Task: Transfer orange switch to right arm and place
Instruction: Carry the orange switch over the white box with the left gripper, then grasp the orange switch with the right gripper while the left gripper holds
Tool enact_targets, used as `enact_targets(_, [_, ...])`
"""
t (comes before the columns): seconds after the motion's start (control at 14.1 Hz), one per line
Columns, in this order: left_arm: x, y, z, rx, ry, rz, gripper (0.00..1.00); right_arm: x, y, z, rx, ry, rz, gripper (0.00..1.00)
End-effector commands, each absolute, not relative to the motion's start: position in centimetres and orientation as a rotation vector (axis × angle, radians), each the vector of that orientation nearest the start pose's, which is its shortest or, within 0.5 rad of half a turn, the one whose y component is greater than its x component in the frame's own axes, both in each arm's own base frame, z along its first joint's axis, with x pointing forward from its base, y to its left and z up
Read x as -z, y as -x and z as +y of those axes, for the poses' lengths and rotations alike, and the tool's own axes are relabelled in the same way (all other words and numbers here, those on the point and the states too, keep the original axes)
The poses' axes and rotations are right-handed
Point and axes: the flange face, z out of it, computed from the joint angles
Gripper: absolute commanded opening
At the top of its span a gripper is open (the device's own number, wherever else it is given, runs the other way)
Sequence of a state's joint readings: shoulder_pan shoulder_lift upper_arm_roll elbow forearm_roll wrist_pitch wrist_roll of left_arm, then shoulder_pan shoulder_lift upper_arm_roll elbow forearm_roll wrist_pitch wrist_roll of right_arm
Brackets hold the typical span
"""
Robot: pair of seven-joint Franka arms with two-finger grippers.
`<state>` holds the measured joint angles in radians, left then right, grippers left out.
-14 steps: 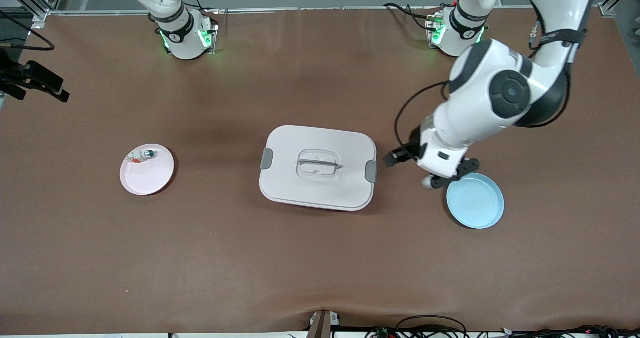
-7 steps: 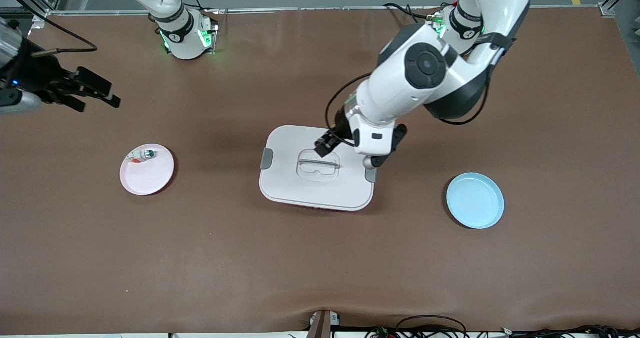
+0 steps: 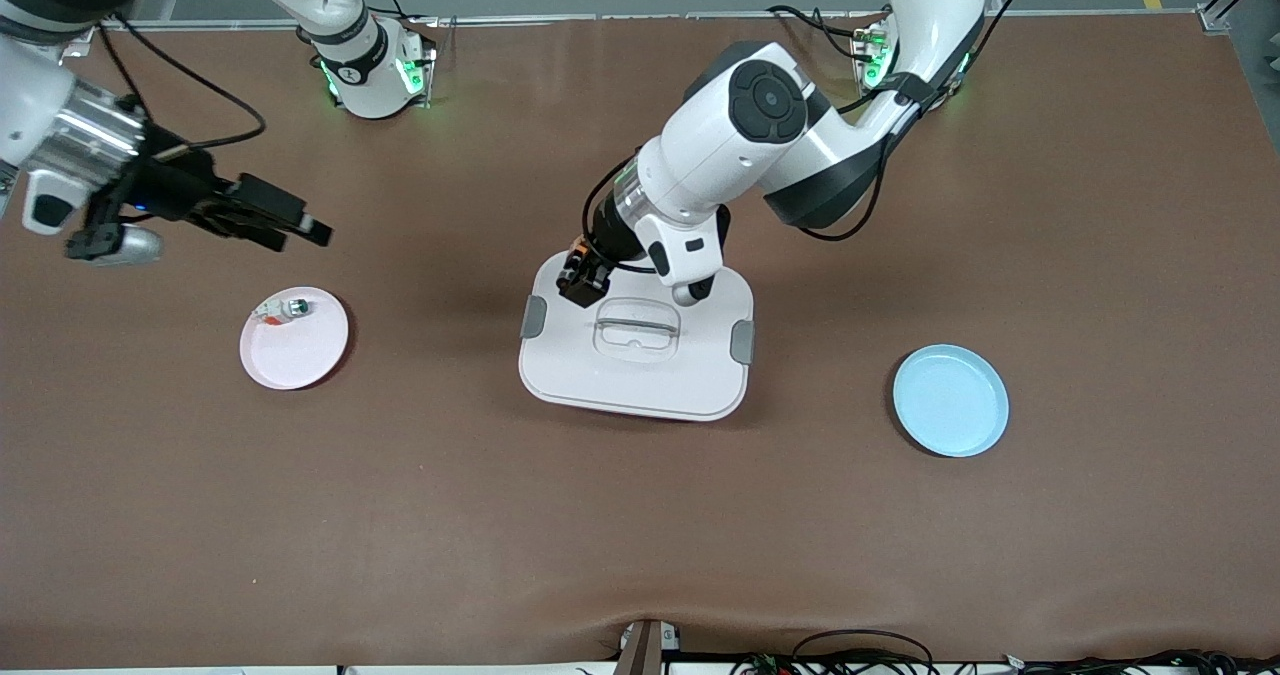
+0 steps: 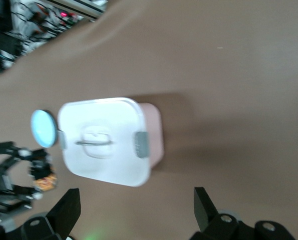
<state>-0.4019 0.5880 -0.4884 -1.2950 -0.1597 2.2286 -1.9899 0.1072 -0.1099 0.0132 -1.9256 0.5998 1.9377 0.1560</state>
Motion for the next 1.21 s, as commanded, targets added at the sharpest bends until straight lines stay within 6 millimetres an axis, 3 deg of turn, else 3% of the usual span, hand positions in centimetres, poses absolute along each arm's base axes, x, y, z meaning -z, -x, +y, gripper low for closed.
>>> enact_targets(0.0, [-47.5,-53.8,-53.3,-0.728,2.683,-2.303,0.00,-54.7,-51.3,14.1,0.078,2.463,0.301,1.00])
enact_targets(0.21, [-47.1,-53.1,-54.1,-0.780,2.574,-2.373,0.00,-51.9,-50.3,18.5,0.098,2.356,0.311,1.00])
enact_targets(0.5, [-46.7,-53.3,-54.0,-0.803,2.555,-2.380,0.00,-48.3,-49.5,22.5,0.105,2.310,0.128,1.00])
enact_targets(0.93, [-46.6,-53.3,-54.0,-0.804,2.554,-2.379,0.00,-45.0,-49.6,26.0,0.101,2.264,0.149,1.00])
enact_targets(1.14, [-46.2,-53.3,-54.1,-0.806,2.548,-2.375,0.00,-43.6,-50.2,26.4,0.077,2.272,0.164,1.00])
